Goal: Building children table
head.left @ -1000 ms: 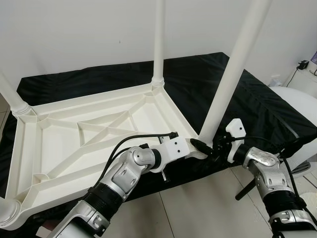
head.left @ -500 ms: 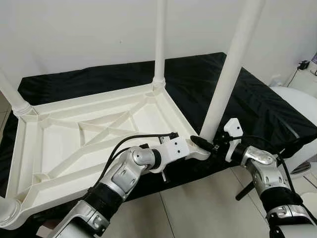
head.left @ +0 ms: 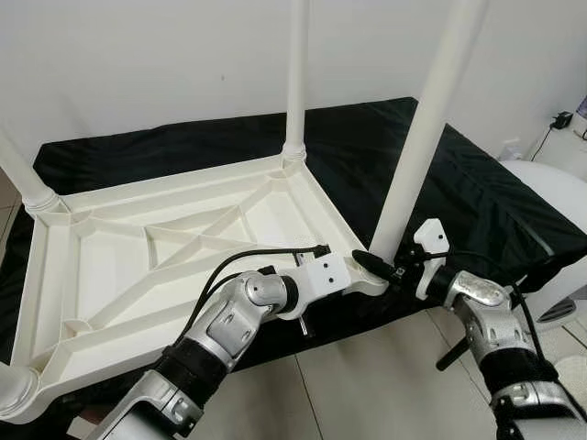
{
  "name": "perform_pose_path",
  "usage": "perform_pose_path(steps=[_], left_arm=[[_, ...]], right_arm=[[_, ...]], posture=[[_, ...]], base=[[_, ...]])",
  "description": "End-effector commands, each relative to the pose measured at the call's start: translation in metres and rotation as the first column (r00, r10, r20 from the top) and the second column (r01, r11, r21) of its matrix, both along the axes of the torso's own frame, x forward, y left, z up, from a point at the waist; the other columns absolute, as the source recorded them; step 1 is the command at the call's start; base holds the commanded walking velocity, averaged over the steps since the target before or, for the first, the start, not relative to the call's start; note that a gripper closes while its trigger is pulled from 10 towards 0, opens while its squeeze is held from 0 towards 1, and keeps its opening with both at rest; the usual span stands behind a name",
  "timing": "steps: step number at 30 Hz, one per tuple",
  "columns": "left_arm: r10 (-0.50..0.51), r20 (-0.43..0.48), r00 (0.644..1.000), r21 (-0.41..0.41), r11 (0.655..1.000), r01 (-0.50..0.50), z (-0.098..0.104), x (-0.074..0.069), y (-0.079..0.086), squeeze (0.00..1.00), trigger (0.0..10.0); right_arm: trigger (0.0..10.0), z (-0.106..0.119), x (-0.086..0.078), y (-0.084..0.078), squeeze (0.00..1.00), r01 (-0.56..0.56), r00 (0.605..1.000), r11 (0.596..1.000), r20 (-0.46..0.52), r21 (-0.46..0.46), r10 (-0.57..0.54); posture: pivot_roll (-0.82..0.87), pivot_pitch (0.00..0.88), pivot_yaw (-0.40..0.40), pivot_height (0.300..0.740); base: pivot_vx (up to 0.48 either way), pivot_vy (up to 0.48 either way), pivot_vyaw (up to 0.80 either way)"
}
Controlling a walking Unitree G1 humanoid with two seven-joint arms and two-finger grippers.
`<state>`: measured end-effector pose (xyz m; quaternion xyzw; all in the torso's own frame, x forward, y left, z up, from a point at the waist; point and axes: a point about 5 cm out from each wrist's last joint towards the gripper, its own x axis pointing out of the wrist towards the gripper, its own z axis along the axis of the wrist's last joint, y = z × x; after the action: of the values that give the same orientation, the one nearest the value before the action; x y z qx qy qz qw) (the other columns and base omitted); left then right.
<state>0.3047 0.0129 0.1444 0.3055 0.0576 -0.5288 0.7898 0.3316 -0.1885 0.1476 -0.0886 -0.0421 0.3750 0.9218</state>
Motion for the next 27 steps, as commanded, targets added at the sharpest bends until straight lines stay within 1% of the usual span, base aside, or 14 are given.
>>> perform_pose_path(steps=[1, 4, 8, 11, 12, 15, 17, 18, 19, 21, 23, 24, 25, 27], left_arm=[[-0.057, -0.042, 0.998, 0.022, 0.998, 0.058, -0.008, -0.008, -0.006, 0.00, 10.0], [-0.061, -0.044, 0.997, 0.021, 0.998, 0.062, -0.009, -0.010, -0.007, 0.00, 10.0], [-0.063, -0.045, 0.997, 0.021, 0.998, 0.064, -0.010, -0.011, -0.007, 0.00, 10.0], [-0.065, -0.046, 0.997, 0.022, 0.998, 0.066, -0.010, -0.011, -0.007, 0.00, 10.0], [-0.066, -0.046, 0.997, 0.022, 0.998, 0.067, -0.010, -0.011, -0.008, 0.00, 10.0], [-0.066, -0.046, 0.997, 0.022, 0.997, 0.067, -0.010, -0.011, -0.008, 0.00, 10.0], [-0.066, -0.046, 0.997, 0.024, 0.997, 0.067, -0.011, -0.012, -0.007, 0.00, 10.0], [-0.066, -0.046, 0.997, 0.024, 0.997, 0.067, -0.011, -0.012, -0.007, 0.00, 10.0], [-0.065, -0.047, 0.997, 0.024, 0.998, 0.066, -0.011, -0.012, -0.007, 0.00, 10.0], [-0.065, -0.047, 0.997, 0.024, 0.998, 0.066, -0.011, -0.012, -0.007, 0.00, 10.0], [-0.064, -0.048, 0.997, 0.025, 0.998, 0.066, -0.011, -0.012, -0.007, 0.00, 10.0], [-0.064, -0.048, 0.997, 0.025, 0.998, 0.066, -0.011, -0.012, -0.007, 0.00, 10.0], [-0.064, -0.048, 0.997, 0.025, 0.998, 0.065, -0.011, -0.012, -0.007, 0.00, 10.0], [-0.064, -0.048, 0.997, 0.025, 0.998, 0.065, -0.011, -0.012, -0.007, 0.00, 10.0]], right_arm=[[10.0, 0.001, -0.001, 0.011, 0.00, -0.003, 1.000, 1.000, 0.009, 0.026, 0.003], [10.0, 0.001, -0.004, 0.022, 0.00, 0.117, 0.993, 0.990, 0.017, 0.085, -0.118], [10.0, 0.000, -0.006, 0.028, 0.00, 0.152, 0.988, 0.984, 0.015, 0.094, -0.154], [10.0, 0.000, -0.008, 0.036, 0.00, 0.201, 0.979, 0.973, 0.014, 0.116, -0.204], [10.0, 0.001, -0.009, 0.043, 0.00, 0.230, 0.972, 0.964, 0.016, 0.136, -0.234], [10.0, 0.002, -0.010, 0.048, 0.00, 0.248, 0.967, 0.957, 0.018, 0.149, -0.253], [10.0, 0.002, -0.012, 0.061, 0.00, 0.319, 0.946, 0.930, -0.002, 0.184, -0.324], [10.0, 0.002, -0.012, 0.061, 0.00, 0.319, 0.946, 0.930, -0.002, 0.184, -0.324], [10.0, 0.001, -0.013, 0.065, 0.00, 0.354, 0.934, 0.914, -0.018, 0.197, -0.358], [10.0, 0.001, -0.013, 0.065, 0.00, 0.354, 0.934, 0.914, -0.018, 0.197, -0.358], [10.0, -0.002, -0.014, 0.076, 0.00, 0.460, 0.886, 0.862, -0.051, 0.212, -0.460], [10.0, -0.002, -0.014, 0.076, 0.00, 0.460, 0.886, 0.862, -0.051, 0.212, -0.460], [10.0, -0.002, -0.015, 0.080, 0.00, 0.498, 0.865, 0.839, -0.066, 0.217, -0.497], [10.0, -0.002, -0.015, 0.080, 0.00, 0.498, 0.865, 0.839, -0.066, 0.217, -0.497]], posture=[[-0.10, 0.044, 0.014, 0.740], [-0.10, 0.041, 0.009, 0.740], [-0.10, 0.041, 0.009, 0.740], [-0.10, 0.038, 0.008, 0.740], [-0.10, 0.035, 0.007, 0.740], [-0.10, 0.035, 0.007, 0.740], [-0.09, 0.032, 0.003, 0.740], [-0.09, 0.032, 0.003, 0.740], [-0.09, 0.032, 0.003, 0.740], [-0.09, 0.032, 0.003, 0.740], [-0.09, 0.032, 0.003, 0.740], [-0.09, 0.032, 0.003, 0.740], [-0.09, 0.032, 0.000, 0.740], [-0.09, 0.032, 0.000, 0.740]], base=[[0.000, 0.000, 0.00], [0.000, 0.000, 0.00], [0.000, 0.000, 0.00], [0.000, 0.000, 0.00], [0.000, 0.000, 0.00], [0.000, 0.000, 0.00], [0.000, 0.000, 0.00], [0.000, 0.000, 0.00], [0.000, 0.000, 0.00], [0.000, 0.000, 0.00], [0.000, 0.000, 0.00], [0.000, 0.000, 0.00], [0.000, 0.000, 0.00], [0.000, 0.000, 0.00]])
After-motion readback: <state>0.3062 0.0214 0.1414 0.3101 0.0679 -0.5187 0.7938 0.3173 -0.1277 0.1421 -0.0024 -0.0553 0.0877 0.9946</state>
